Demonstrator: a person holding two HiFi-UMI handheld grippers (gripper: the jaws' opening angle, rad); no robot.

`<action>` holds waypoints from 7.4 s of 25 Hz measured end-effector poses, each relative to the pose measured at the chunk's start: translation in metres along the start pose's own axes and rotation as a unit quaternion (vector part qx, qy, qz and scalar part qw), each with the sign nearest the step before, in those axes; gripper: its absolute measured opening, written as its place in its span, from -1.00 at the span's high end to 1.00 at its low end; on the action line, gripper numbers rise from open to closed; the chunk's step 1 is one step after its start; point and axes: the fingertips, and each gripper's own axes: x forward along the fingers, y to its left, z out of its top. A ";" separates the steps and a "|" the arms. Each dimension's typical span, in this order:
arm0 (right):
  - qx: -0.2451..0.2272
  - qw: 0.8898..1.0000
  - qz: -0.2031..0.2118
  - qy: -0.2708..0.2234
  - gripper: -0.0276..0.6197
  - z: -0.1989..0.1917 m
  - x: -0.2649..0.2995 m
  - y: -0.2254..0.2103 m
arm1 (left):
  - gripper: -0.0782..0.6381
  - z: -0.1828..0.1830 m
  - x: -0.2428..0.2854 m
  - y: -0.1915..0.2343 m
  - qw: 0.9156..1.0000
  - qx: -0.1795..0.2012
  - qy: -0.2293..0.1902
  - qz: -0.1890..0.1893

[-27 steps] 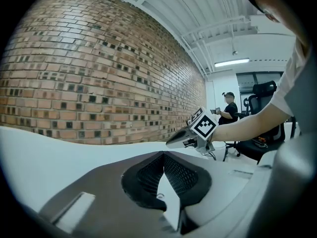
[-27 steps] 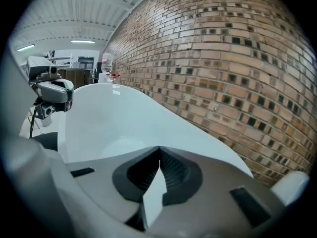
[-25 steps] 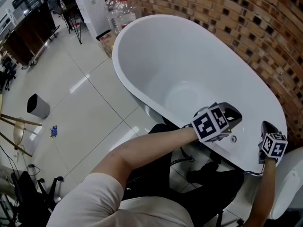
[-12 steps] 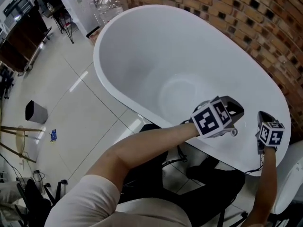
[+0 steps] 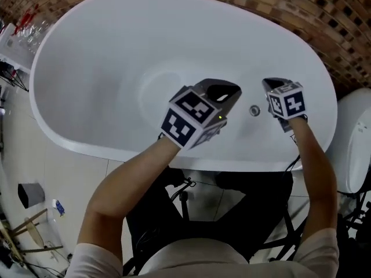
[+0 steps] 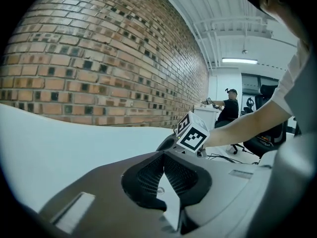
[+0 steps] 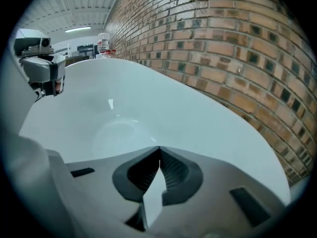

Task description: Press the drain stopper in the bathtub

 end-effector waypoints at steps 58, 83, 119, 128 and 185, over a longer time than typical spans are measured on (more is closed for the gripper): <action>0.201 0.904 0.085 0.368 0.87 -0.309 0.259 -0.036 | 0.76 -0.225 0.155 0.081 0.957 -0.169 0.233 -0.029; 0.214 0.913 0.074 0.340 0.86 -0.315 0.250 -0.034 | 0.76 -0.228 0.151 0.069 0.951 -0.195 0.234 -0.044; 0.159 0.956 -0.010 0.246 0.87 -0.156 0.122 -0.081 | 0.76 -0.094 0.070 0.051 0.980 -0.153 0.126 0.007; 0.142 0.965 -0.022 0.219 0.87 -0.116 0.084 -0.075 | 0.76 -0.071 0.033 0.041 0.984 -0.148 0.100 0.028; 0.106 0.990 -0.089 0.038 0.87 0.009 -0.177 -0.012 | 0.76 0.032 -0.106 -0.076 0.994 -0.083 -0.037 0.063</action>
